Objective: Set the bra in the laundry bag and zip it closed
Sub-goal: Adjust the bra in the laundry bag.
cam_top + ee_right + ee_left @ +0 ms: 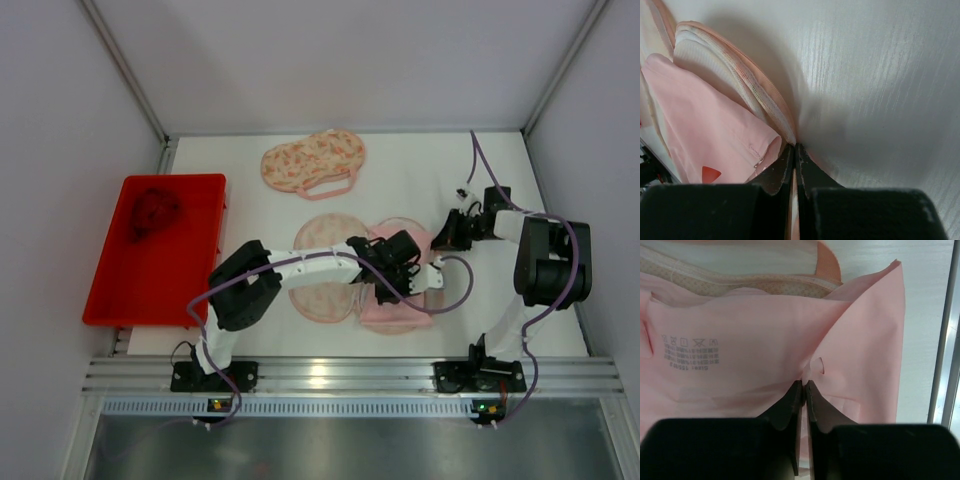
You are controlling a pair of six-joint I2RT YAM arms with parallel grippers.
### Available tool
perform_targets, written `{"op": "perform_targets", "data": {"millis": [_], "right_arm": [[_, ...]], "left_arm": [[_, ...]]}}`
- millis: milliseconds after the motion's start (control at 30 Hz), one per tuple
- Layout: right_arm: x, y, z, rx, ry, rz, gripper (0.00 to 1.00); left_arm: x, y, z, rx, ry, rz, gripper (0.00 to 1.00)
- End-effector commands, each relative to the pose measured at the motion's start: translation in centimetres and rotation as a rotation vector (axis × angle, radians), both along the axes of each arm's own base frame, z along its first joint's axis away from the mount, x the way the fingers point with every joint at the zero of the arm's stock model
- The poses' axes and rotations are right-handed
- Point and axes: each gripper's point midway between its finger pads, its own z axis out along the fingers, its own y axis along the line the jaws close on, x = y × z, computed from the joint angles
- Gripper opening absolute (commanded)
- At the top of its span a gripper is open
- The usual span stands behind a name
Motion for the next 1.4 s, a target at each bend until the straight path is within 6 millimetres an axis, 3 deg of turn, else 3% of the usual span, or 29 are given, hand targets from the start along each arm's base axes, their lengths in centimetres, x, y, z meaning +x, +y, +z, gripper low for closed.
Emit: {"op": "perform_targets", "data": {"millis": [0, 33, 100, 433, 767, 900, 967, 1033, 1067, 1133, 1233, 1267, 1333, 1367], "right_arm": [[-0.5, 0.0, -0.5, -0.044, -0.007, 0.034, 0.00], [-0.5, 0.0, -0.5, -0.046, -0.007, 0.035, 0.00], [-0.6, 0.1, -0.5, -0.045, -0.008, 0.038, 0.00], [-1.3, 0.2, -0.7, -0.051, -0.005, 0.048, 0.00], [-1.4, 0.2, -0.5, -0.051, -0.009, 0.057, 0.00], [-1.3, 0.3, -0.2, -0.046, -0.008, 0.056, 0.00], [-1.3, 0.3, 0.1, -0.045, -0.006, 0.058, 0.00], [-1.5, 0.2, 0.6, -0.052, -0.007, 0.060, 0.00], [-1.6, 0.2, 0.7, -0.057, -0.007, 0.060, 0.01], [-1.8, 0.1, 1.1, -0.067, -0.013, 0.057, 0.08], [-2.3, 0.1, 1.7, -0.065, 0.002, 0.057, 0.32], [-2.4, 0.1, 1.9, -0.068, 0.002, 0.056, 0.36], [-2.2, -0.4, 2.4, -0.101, -0.029, 0.072, 0.38], [-2.2, -0.5, 2.7, -0.112, -0.033, 0.076, 0.39]], "left_arm": [[0.4, -0.6, 2.4, -0.065, -0.037, 0.020, 0.09], [0.4, -0.7, 3.0, -0.077, -0.042, 0.023, 0.03], [0.6, -0.6, 4.8, -0.107, -0.063, 0.037, 0.00], [3.8, -0.6, 5.7, -0.094, -0.204, 0.051, 0.00], [6.8, 0.6, 2.5, -0.010, -0.231, 0.111, 0.00], [6.5, 0.7, 2.2, -0.011, -0.214, 0.109, 0.20], [6.5, 0.6, 3.2, -0.034, -0.204, 0.131, 0.33], [6.6, 0.6, 4.6, -0.070, -0.175, 0.176, 0.41], [6.9, 0.9, 6.4, -0.112, -0.159, 0.192, 0.45], [7.2, 1.5, 8.6, -0.160, -0.114, 0.243, 0.54], [9.0, 4.3, 12.5, -0.238, -0.042, 0.332, 0.58], [10.7, 6.1, 12.8, -0.237, -0.029, 0.389, 0.58], [11.6, 8.3, 12.8, -0.222, 0.007, 0.437, 0.58], [13.1, 10.2, 12.6, -0.215, 0.005, 0.491, 0.57]]}}
